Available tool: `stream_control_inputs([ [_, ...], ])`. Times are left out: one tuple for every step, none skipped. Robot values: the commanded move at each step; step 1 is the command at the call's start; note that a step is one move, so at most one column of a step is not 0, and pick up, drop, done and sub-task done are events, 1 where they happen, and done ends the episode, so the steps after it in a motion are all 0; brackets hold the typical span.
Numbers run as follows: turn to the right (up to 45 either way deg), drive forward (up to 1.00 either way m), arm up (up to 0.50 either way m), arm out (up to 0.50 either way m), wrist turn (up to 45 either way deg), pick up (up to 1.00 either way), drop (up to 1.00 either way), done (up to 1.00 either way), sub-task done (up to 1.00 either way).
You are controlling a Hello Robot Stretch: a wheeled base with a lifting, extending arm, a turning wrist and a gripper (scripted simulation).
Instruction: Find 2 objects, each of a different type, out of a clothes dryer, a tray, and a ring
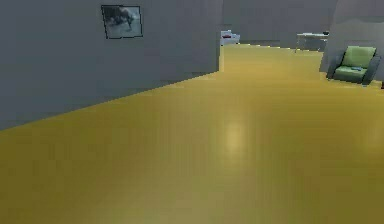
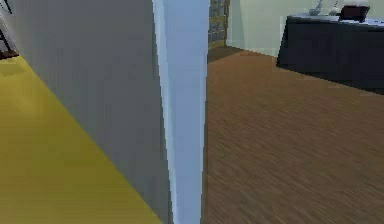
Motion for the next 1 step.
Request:
stream_control_inputs([
  [9.0, 0.0, 0.0, 0.0, 0.0, 0.0, 0.0, 0.0, 0.0],
])
